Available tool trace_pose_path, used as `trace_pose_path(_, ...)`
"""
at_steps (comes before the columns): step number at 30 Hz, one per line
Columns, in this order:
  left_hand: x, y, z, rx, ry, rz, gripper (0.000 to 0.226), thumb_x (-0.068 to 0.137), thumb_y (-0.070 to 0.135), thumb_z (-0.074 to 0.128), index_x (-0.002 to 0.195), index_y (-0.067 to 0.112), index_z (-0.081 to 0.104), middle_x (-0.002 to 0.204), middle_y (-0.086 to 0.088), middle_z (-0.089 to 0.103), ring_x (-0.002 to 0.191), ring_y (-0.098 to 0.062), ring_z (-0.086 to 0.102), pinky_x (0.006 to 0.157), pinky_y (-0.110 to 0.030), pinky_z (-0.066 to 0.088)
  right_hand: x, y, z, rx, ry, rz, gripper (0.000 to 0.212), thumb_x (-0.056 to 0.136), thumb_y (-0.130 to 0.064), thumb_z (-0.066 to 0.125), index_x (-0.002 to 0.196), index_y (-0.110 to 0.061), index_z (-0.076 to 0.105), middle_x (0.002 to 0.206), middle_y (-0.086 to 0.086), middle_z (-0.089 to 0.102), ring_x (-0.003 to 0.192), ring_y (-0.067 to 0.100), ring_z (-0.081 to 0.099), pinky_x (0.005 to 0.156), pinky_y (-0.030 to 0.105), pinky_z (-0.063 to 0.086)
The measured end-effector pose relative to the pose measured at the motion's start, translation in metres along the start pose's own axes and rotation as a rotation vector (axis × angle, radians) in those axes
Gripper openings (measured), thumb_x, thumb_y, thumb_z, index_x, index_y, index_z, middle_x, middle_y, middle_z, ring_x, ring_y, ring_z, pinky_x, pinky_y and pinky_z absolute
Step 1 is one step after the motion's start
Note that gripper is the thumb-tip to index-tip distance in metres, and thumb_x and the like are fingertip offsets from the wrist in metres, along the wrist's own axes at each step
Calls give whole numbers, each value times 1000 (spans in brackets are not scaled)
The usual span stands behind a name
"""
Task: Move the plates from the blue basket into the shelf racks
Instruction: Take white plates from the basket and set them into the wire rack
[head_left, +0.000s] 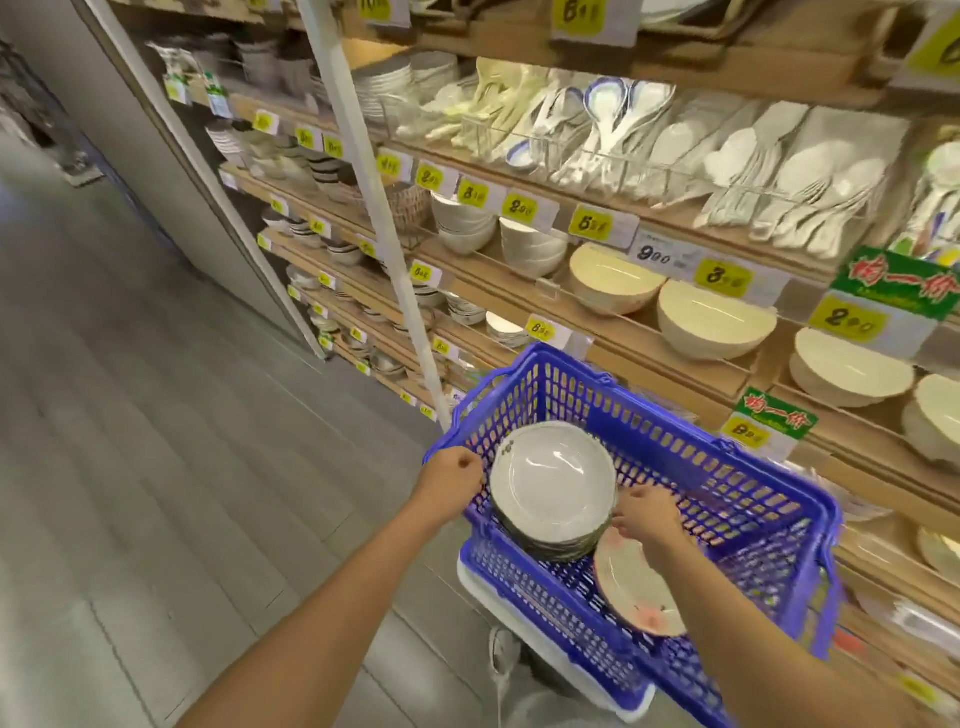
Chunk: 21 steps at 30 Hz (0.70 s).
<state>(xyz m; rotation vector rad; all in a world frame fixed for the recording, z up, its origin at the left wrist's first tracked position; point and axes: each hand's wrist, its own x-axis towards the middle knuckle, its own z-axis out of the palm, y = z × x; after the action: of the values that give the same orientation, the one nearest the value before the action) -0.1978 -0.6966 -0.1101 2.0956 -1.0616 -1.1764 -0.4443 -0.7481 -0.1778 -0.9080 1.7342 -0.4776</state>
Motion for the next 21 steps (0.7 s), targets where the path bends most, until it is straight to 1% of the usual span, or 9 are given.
trace_pose_path(2, 27, 6, 2, 112, -29, -1, 18, 86, 13, 48, 74, 17, 62, 78, -15, 66, 72, -24, 58, 76, -42, 54, 17, -2, 8, -50, 35, 37, 12, 84, 1, 56, 75, 1, 65, 71, 19, 59, 73, 25, 53, 67, 37, 39)
trace_pose_path(4, 50, 13, 4, 236, -53, 6, 16, 87, 16, 50, 79, 20, 63, 88, -9, 70, 87, -29, 64, 81, -38, 52, 30, -2, 14, -126, 80, 53, 13, 83, -4, 57, 79, 0, 69, 78, 19, 64, 76, 25, 56, 67, 35, 41)
trace_pose_path(7, 78, 21, 8, 318, -94, 0, 17, 89, 16, 50, 98, 14, 65, 104, -8, 68, 101, -28, 61, 85, -31, 45, 39, -6, 20, -248, 125, 89, 14, 85, -8, 56, 79, -3, 67, 79, 15, 62, 75, 24, 55, 65, 28, 38)
trace_pose_path(9, 92, 25, 13, 349, -149, -15, 10, 90, 16, 50, 90, 19, 60, 104, -7, 63, 98, -23, 57, 85, -30, 43, 40, -7, 25, -265, 114, 124, 13, 84, -5, 56, 75, -9, 64, 81, 16, 60, 75, 21, 52, 66, 28, 36)
trace_pose_path(11, 107, 30, 20, 388, -203, -10, 14, 90, 17, 51, 77, 22, 51, 99, -8, 59, 92, -22, 53, 84, -32, 44, 43, -8, 30, -286, 114, 151, 14, 85, -3, 54, 85, -3, 67, 87, 20, 63, 80, 22, 54, 67, 27, 35)
trace_pose_path(13, 124, 31, 29, 434, -253, -1, 10, 91, 18, 52, 94, 11, 59, 107, -16, 62, 101, -31, 57, 86, -36, 44, 47, -8, 34, -319, 126, 163, 24, 86, -6, 52, 101, 5, 67, 100, 23, 67, 93, 30, 62, 71, 31, 40)
trace_pose_path(15, 141, 30, 39, 461, -324, -16, 30, 92, 18, 53, 116, 1, 56, 121, -20, 61, 112, -34, 56, 92, -37, 44, 49, -10, 37, -351, 144, 186, 28, 88, -10, 51, 106, 4, 66, 110, 23, 66, 105, 35, 61, 79, 34, 46)
trace_pose_path(18, 155, 30, 51, 559, -423, -87, 41, 93, 20, 50, 128, -2, 50, 132, -22, 54, 122, -37, 50, 99, -37, 43, 50, -16, 41, -348, 186, 235, 27, 88, -10, 51, 106, 2, 67, 110, 21, 67, 104, 36, 61, 76, 33, 45)
trace_pose_path(21, 161, 29, 62, 616, -445, -123, 47, 92, 22, 50, 133, -1, 49, 137, -22, 50, 126, -38, 46, 103, -39, 42, 51, -18, 46, -321, 230, 305, 28, 90, -12, 51, 110, 2, 66, 112, 20, 66, 105, 34, 61, 78, 31, 45)
